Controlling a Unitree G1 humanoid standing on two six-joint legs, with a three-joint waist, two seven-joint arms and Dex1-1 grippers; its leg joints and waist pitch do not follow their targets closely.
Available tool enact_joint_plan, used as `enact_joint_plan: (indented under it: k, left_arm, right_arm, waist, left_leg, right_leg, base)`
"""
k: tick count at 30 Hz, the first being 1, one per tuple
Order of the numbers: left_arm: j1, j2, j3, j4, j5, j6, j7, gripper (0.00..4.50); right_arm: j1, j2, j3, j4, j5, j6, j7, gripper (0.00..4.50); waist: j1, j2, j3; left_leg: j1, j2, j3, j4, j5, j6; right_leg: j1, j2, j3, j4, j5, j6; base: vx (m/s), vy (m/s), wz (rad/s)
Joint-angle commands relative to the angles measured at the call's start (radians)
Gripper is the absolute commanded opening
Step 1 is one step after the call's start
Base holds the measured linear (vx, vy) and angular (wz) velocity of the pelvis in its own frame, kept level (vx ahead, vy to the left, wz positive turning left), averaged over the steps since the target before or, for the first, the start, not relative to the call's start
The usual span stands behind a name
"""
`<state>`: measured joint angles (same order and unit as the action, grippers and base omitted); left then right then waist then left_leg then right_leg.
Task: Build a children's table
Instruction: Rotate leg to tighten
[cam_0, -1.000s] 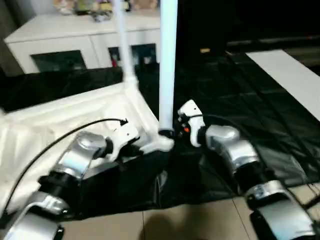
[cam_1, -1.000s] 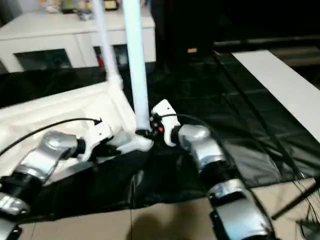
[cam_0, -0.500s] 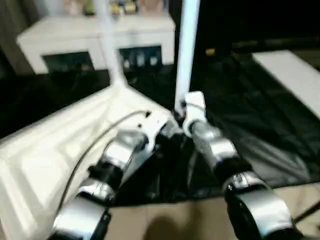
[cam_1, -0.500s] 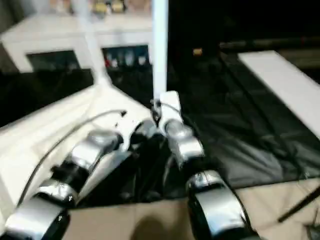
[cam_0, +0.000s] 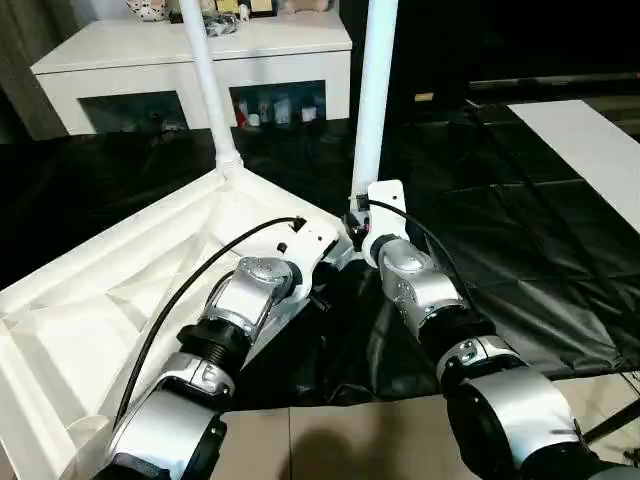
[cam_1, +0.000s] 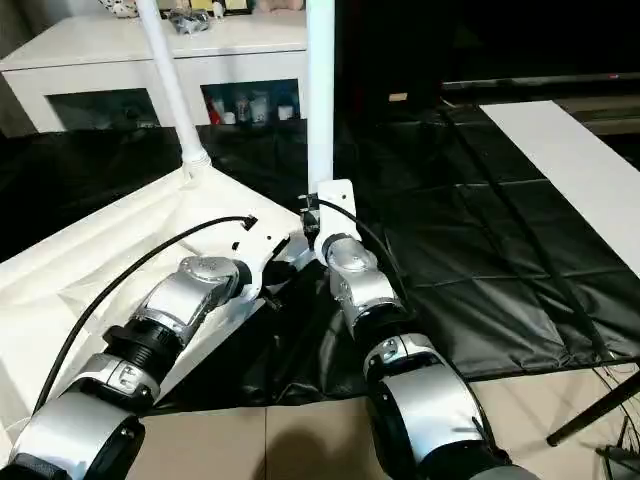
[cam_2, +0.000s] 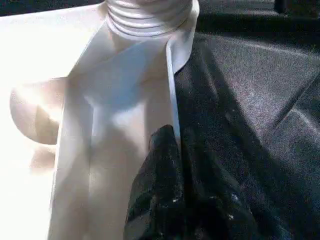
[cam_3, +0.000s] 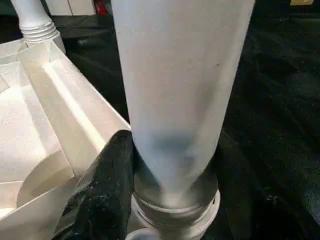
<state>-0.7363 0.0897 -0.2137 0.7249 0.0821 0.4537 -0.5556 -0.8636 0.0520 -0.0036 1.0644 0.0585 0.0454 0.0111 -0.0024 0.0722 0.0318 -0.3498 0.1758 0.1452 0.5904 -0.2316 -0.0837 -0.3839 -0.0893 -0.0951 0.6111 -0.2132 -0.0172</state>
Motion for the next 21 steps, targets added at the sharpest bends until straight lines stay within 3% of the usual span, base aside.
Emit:
enact_joint_plan:
  k: [1, 2, 3, 7, 9, 11, 13, 14, 15, 18, 19, 20, 21]
  left_arm:
    - [-0.020, 0.025, -0.022, 0.006, 0.020, -0.030, -0.036, 0.00]
    - [-0.019, 0.030, -0.025, 0.006, 0.021, -0.037, -0.042, 0.00]
    - [-0.017, 0.039, -0.028, 0.003, 0.022, -0.042, -0.051, 0.00]
    - [-0.005, 0.074, -0.048, -0.014, 0.029, -0.075, -0.101, 0.00]
    - [0.010, 0.108, -0.064, -0.041, 0.027, -0.092, -0.160, 0.00]
    - [0.015, 0.126, -0.072, -0.053, 0.027, -0.109, -0.191, 0.00]
    - [0.028, 0.177, -0.088, -0.086, 0.017, -0.140, -0.279, 0.00]
    - [0.034, 0.193, -0.096, -0.098, 0.011, -0.154, -0.319, 0.00]
    - [0.040, 0.211, -0.104, -0.110, 0.008, -0.174, -0.355, 0.00]
    - [0.063, 0.257, -0.133, -0.149, -0.011, -0.240, -0.478, 0.00]
    - [0.063, 0.257, -0.133, -0.149, -0.011, -0.240, -0.478, 0.00]
    - [0.076, 0.282, -0.147, -0.171, -0.018, -0.261, -0.529, 0.00]
    - [0.094, 0.322, -0.161, -0.200, -0.022, -0.285, -0.585, 0.00]
  right_arm:
    - [0.034, 0.002, -0.012, 0.086, 0.007, 0.035, 0.030, 2.30]
    - [0.030, 0.000, -0.013, 0.086, 0.009, 0.027, 0.040, 2.30]
    - [0.027, -0.007, -0.015, 0.072, 0.014, 0.021, 0.054, 2.70]
    - [0.032, -0.029, -0.023, 0.006, 0.038, 0.024, 0.130, 2.79]
    - [0.067, -0.060, -0.006, -0.102, 0.046, 0.054, 0.232, 3.10]
    - [0.092, -0.083, 0.011, -0.167, 0.044, 0.079, 0.278, 3.28]
    - [0.173, -0.166, 0.083, -0.352, 0.041, 0.154, 0.433, 3.42]
    - [0.197, -0.194, 0.102, -0.403, 0.043, 0.178, 0.475, 3.42]
    - [0.220, -0.225, 0.123, -0.453, 0.048, 0.202, 0.525, 3.54]
    - [0.270, -0.303, 0.177, -0.555, 0.049, 0.248, 0.641, 3.73]
    - [0.270, -0.303, 0.177, -0.555, 0.049, 0.248, 0.641, 3.95]
    - [0.294, -0.345, 0.206, -0.598, 0.050, 0.256, 0.704, 3.95]
    - [0.344, -0.416, 0.243, -0.675, 0.047, 0.234, 0.824, 3.95]
  waist:
    - [0.004, 0.002, -0.034]
    - [0.004, 0.002, -0.034]
    - [0.005, 0.003, -0.035]
    - [0.010, 0.005, -0.041]
    - [0.015, 0.009, -0.050]
    - [0.018, 0.014, -0.055]
    - [0.023, 0.017, -0.071]
    - [0.028, 0.012, -0.071]
    - [0.035, 0.021, -0.072]
    - [0.051, 0.019, -0.073]
    - [0.054, 0.019, -0.070]
    - [0.055, 0.028, -0.067]
    - [0.066, 0.023, -0.064]
  left_leg:
    - [-0.015, 0.044, -0.011, -0.088, -0.257, 0.044]
    - [-0.015, 0.044, -0.011, -0.088, -0.257, 0.044]
    - [-0.016, 0.044, -0.011, -0.087, -0.245, 0.048]
    - [-0.016, 0.046, -0.008, -0.080, -0.171, 0.074]
    - [-0.020, 0.045, -0.009, -0.066, -0.035, 0.127]
    - [-0.018, 0.045, -0.009, -0.058, 0.023, 0.157]
    - [-0.017, 0.037, -0.010, -0.033, 0.177, 0.234]
    - [-0.017, 0.036, -0.012, -0.029, 0.218, 0.261]
    - [-0.018, 0.038, -0.013, -0.022, 0.263, 0.296]
    - [-0.019, 0.047, -0.009, -0.019, 0.229, 0.303]
    - [-0.021, 0.049, -0.007, -0.019, 0.207, 0.298]
    - [-0.022, 0.051, -0.007, -0.021, 0.187, 0.290]
    - [-0.018, 0.056, -0.006, -0.025, 0.115, 0.265]
  right_leg:
    - [0.041, -0.070, 0.054, -0.100, -0.289, -0.201]
    - [0.041, -0.070, 0.054, -0.100, -0.289, -0.201]
    - [0.043, -0.071, 0.054, -0.099, -0.275, -0.205]
    - [0.047, -0.071, 0.056, -0.088, -0.160, -0.238]
    - [0.057, -0.070, 0.052, -0.064, 0.032, -0.274]
    - [0.056, -0.070, 0.050, -0.055, 0.126, -0.292]
    - [0.057, -0.064, 0.048, -0.028, 0.351, -0.313]
    - [0.058, -0.060, 0.045, -0.025, 0.404, -0.310]
    - [0.052, -0.060, 0.042, -0.017, 0.452, -0.307]
    - [0.046, -0.062, 0.040, -0.019, 0.384, -0.312]
    - [0.043, -0.063, 0.041, -0.019, 0.353, -0.315]
    - [0.040, -0.064, 0.042, -0.021, 0.326, -0.318]
    - [0.041, -0.064, 0.042, -0.029, 0.246, -0.315]
  base:
    - [0.000, 0.000, 0.00]
    - [0.000, 0.000, 0.00]
    - [0.000, 0.000, 0.00]
    - [0.000, 0.000, 0.00]
    - [0.000, 0.000, 0.00]
    - [0.000, 0.000, 0.00]
    - [0.026, 0.012, 0.01]
    - [0.051, 0.023, 0.02]
    - [0.000, 0.000, 0.00]
    - [0.000, 0.000, 0.00]
    - [0.000, 0.000, 0.00]
    - [0.000, 0.000, 0.00]
    - [0.000, 0.000, 0.00]
